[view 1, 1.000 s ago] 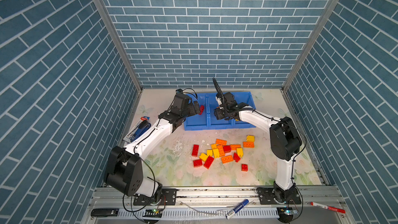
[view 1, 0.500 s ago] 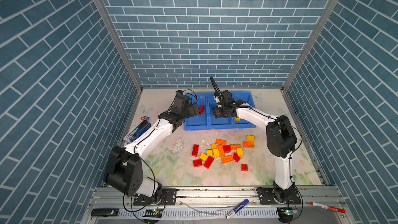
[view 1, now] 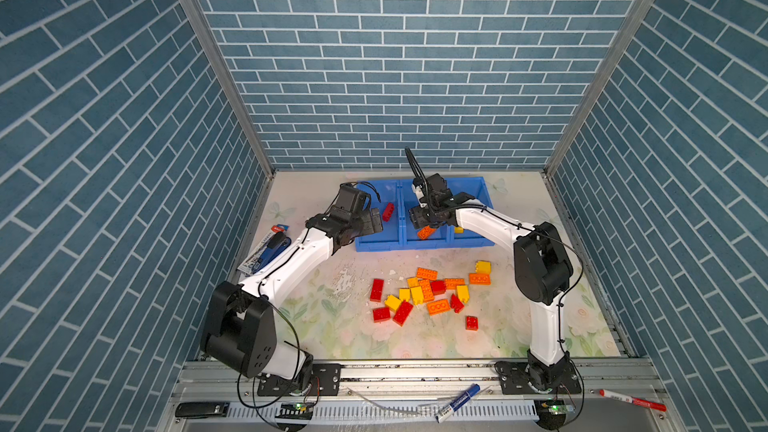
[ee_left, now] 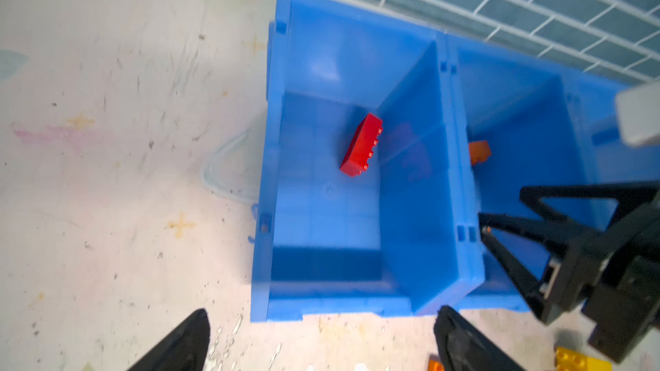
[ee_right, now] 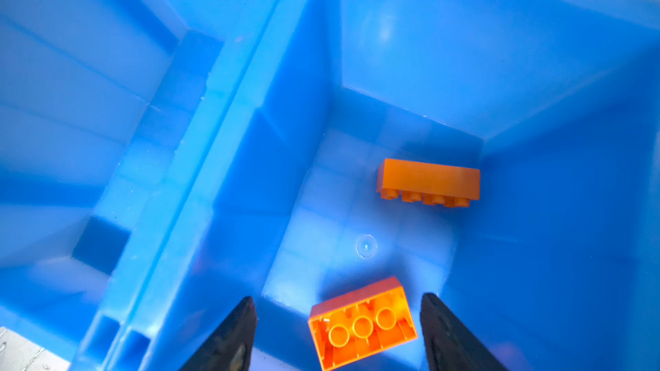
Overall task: Sort the legos into containers by color
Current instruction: Place the lego in the container, then pick up the lego from the center of the table.
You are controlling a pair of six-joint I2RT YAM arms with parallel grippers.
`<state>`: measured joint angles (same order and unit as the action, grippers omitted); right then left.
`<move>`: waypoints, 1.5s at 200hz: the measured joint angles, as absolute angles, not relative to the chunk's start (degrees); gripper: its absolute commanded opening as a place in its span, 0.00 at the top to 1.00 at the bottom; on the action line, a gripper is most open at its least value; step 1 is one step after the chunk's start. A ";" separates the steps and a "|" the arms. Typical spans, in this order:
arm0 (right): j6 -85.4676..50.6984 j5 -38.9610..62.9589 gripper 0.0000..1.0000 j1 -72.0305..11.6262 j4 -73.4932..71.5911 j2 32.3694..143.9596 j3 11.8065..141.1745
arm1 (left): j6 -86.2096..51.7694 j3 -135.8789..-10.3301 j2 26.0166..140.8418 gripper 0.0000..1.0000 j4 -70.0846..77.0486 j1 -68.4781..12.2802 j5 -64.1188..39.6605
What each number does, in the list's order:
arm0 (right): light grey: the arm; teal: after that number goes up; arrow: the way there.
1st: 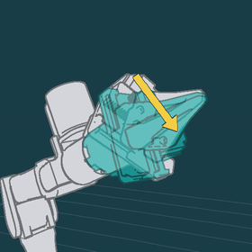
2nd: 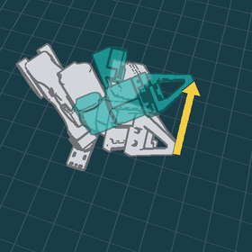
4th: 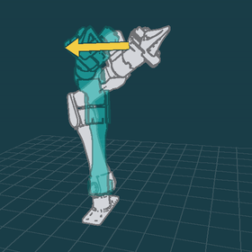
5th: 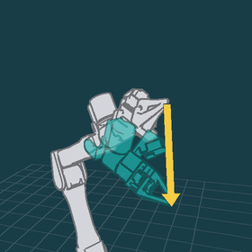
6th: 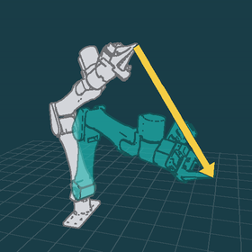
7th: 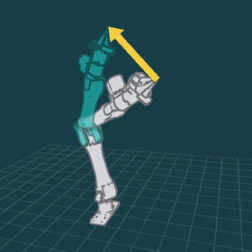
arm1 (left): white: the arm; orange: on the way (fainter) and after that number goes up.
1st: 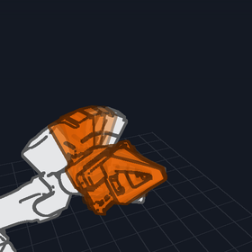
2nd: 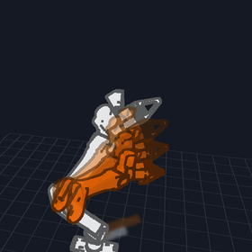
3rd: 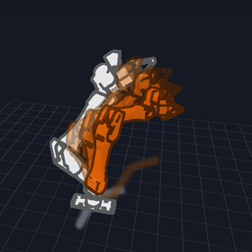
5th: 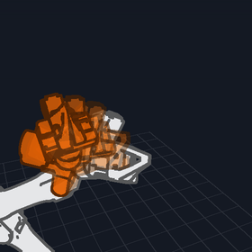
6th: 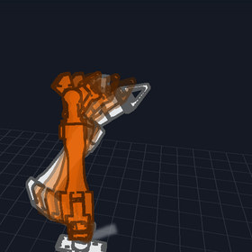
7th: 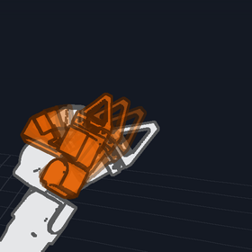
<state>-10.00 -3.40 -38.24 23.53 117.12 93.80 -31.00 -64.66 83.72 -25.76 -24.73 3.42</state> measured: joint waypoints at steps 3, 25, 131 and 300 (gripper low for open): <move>-10.02 -3.38 0.25 -38.24 23.46 117.10 93.76 | -30.83 -64.42 83.53 0.01 -26.33 -24.73 3.18; -10.02 -2.35 0.21 -38.24 21.85 115.61 91.70 | -29.74 -60.82 80.95 0.01 -30.17 -24.97 1.15; -11.16 -1.37 0.01 -38.74 4.49 96.44 70.85 | -30.13 -49.50 81.62 0.14 -37.82 -36.47 -5.02; -13.23 -6.83 0.04 -38.74 2.87 83.33 55.75 | -29.58 -56.80 91.07 0.73 -39.20 -43.64 6.09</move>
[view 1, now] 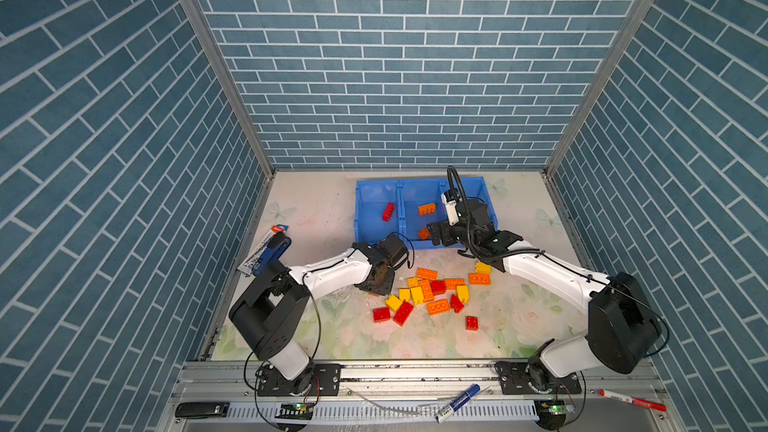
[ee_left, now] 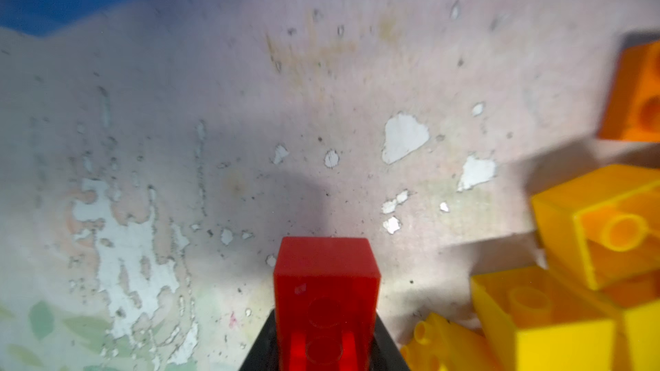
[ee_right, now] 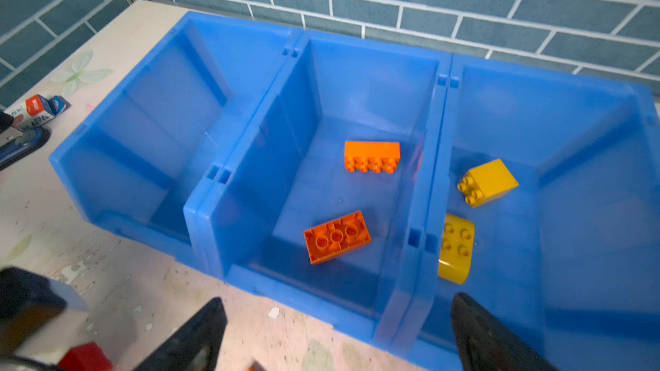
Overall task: Sort the legos into containers by color
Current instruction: Pick up the lego from the center of the table, then place the lego in the container.
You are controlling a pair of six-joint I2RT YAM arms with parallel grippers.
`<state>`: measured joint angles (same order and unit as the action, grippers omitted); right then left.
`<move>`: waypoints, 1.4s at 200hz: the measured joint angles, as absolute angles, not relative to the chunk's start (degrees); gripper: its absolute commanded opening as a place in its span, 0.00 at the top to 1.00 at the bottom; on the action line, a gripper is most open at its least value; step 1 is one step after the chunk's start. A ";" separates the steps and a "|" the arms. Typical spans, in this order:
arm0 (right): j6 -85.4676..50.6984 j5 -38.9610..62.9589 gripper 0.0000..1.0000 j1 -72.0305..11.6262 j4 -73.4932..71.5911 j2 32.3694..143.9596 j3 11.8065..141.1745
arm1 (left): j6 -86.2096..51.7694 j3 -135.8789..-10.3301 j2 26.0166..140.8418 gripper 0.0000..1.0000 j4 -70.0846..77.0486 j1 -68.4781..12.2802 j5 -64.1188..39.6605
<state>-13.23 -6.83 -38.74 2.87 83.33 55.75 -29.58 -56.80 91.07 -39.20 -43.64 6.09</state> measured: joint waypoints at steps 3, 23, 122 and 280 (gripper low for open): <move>-13.28 -6.63 0.05 -38.74 3.27 82.96 55.37 | -29.58 -57.06 90.59 0.73 -39.18 -43.64 6.35; -13.67 -5.19 0.07 -38.98 6.42 81.34 53.56 | -29.47 -59.86 87.90 0.73 -38.68 -43.64 8.51; 2.28 12.91 0.22 -41.54 24.27 83.64 51.46 | -29.82 -72.99 94.00 0.72 -24.73 -35.40 18.39; 32.14 15.35 0.29 -43.64 29.08 91.64 51.92 | -37.01 -79.90 106.10 0.12 -22.59 -25.30 -2.66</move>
<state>32.14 15.35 -43.64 29.08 91.64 51.92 -37.01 -79.90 106.10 -22.59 -25.30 -2.66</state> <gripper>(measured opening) 0.720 0.857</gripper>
